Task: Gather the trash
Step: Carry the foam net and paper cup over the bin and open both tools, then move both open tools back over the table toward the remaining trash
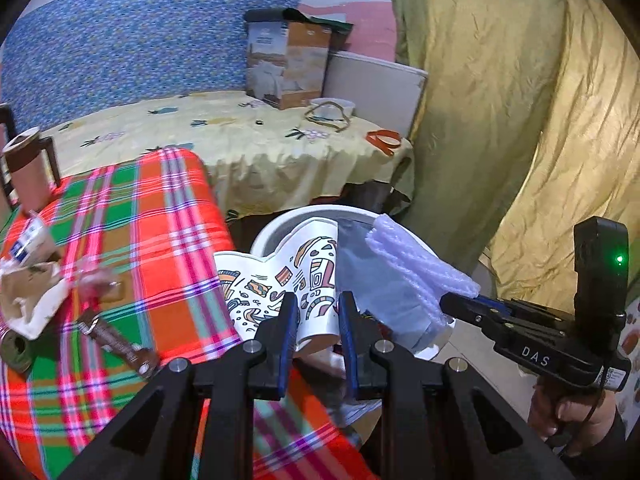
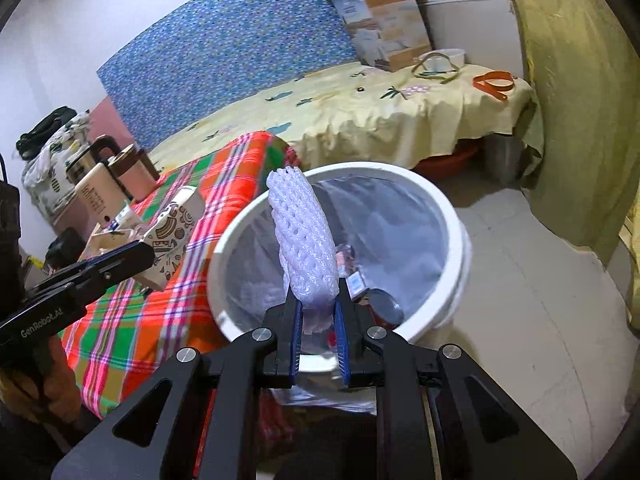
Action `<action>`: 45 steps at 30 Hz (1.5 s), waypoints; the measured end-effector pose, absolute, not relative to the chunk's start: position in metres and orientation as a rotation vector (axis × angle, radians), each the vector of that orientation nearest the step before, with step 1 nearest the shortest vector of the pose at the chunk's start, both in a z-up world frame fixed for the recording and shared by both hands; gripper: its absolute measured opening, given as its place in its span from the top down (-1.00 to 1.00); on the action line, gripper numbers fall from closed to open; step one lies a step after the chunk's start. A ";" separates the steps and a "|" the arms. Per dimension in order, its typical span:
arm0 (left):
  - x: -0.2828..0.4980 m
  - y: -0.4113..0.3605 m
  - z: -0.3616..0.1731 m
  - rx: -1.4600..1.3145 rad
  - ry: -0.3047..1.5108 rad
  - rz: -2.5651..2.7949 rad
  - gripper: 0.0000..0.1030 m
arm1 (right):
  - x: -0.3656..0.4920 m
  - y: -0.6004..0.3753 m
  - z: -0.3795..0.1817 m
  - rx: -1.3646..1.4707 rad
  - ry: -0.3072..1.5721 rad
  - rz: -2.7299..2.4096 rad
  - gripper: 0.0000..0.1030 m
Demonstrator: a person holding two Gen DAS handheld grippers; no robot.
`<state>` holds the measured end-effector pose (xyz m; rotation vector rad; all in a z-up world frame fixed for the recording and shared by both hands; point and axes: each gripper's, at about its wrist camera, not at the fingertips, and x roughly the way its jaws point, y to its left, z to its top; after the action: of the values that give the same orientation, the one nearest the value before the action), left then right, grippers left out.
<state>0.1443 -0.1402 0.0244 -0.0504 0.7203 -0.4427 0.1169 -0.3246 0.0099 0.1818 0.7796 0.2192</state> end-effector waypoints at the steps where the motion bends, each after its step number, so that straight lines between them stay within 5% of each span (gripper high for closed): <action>1: 0.147 -0.144 0.023 -0.046 0.724 -0.449 0.58 | 0.117 -0.326 0.010 0.181 0.779 0.211 0.67; 14: 0.174 -0.178 0.007 -0.017 0.770 -0.526 0.57 | 0.130 -0.343 0.003 0.176 0.801 0.139 0.61; 18: 0.184 -0.182 0.002 -0.028 0.785 -0.534 0.56 | 0.135 -0.347 0.001 0.172 0.803 0.109 0.32; 23: 0.185 -0.175 0.003 -0.068 0.779 -0.525 0.31 | 0.133 -0.350 0.003 0.187 0.793 0.097 0.03; 45: 0.134 -0.116 0.016 -0.118 0.718 -0.414 0.31 | 0.108 -0.301 0.022 0.151 0.752 0.276 0.03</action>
<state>0.1343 -0.1155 0.0163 -0.1184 0.7181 -0.4140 0.1076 -0.3015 0.0221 0.1507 0.7517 0.2763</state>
